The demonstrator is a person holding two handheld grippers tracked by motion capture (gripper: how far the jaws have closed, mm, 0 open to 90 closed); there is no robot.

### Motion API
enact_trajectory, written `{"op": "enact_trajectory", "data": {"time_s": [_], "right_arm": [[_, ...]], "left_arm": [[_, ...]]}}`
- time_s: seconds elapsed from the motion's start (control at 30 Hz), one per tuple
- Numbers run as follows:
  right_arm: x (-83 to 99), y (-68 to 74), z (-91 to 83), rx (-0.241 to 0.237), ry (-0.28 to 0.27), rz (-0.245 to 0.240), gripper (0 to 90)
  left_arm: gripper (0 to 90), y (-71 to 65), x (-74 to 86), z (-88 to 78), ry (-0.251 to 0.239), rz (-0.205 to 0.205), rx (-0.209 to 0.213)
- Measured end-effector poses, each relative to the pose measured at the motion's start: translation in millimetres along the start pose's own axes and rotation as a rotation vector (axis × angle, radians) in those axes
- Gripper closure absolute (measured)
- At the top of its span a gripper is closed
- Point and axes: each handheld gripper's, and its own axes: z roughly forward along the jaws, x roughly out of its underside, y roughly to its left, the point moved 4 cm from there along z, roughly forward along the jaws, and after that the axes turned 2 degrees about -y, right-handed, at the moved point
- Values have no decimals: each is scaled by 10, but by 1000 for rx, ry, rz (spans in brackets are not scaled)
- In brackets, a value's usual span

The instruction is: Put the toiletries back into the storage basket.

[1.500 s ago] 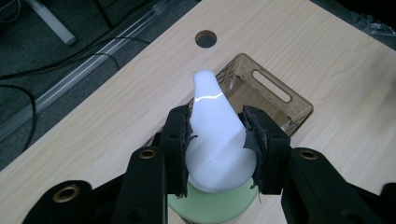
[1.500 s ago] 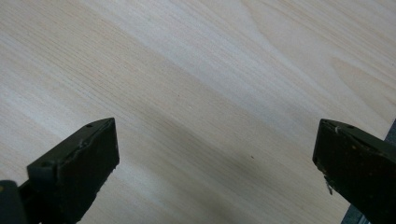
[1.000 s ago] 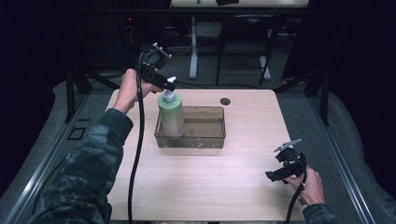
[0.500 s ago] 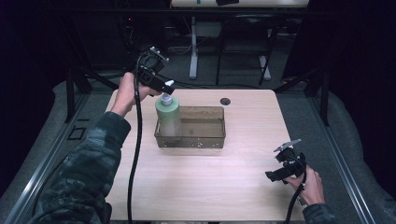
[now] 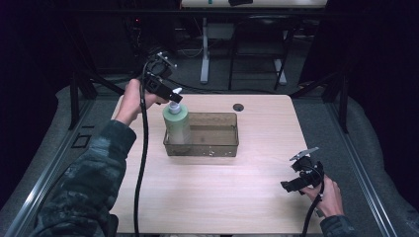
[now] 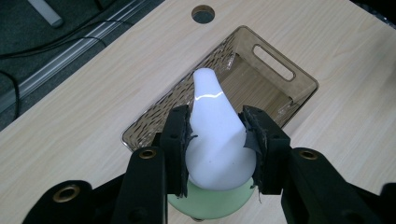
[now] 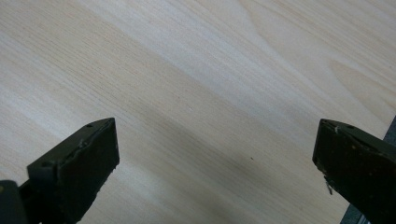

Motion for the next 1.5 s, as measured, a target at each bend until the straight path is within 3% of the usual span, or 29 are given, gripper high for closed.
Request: {"op": "enact_trajectory", "data": {"time_s": [0.57,1.2,1.27,1.33,1.37,1.5], "right_arm": [[0,-1,-1,0,0,0,1],[-4,-2,-14,7,-2,-8,1],[-6,5,-20,4,-2,-2,1],[-7,2,-20,2,-4,0,1],[-7,2,-20,2,-4,0,1],[-8,3,-20,3,-3,0,1]], "left_arm": [[630,40,83,58,22,-14,6],[616,76,132,56,-16,-46,35],[566,81,136,53,-24,-57,38],[453,84,139,38,-25,-57,35],[453,83,139,28,-29,-62,31],[274,72,142,-26,-41,-68,14]]}}
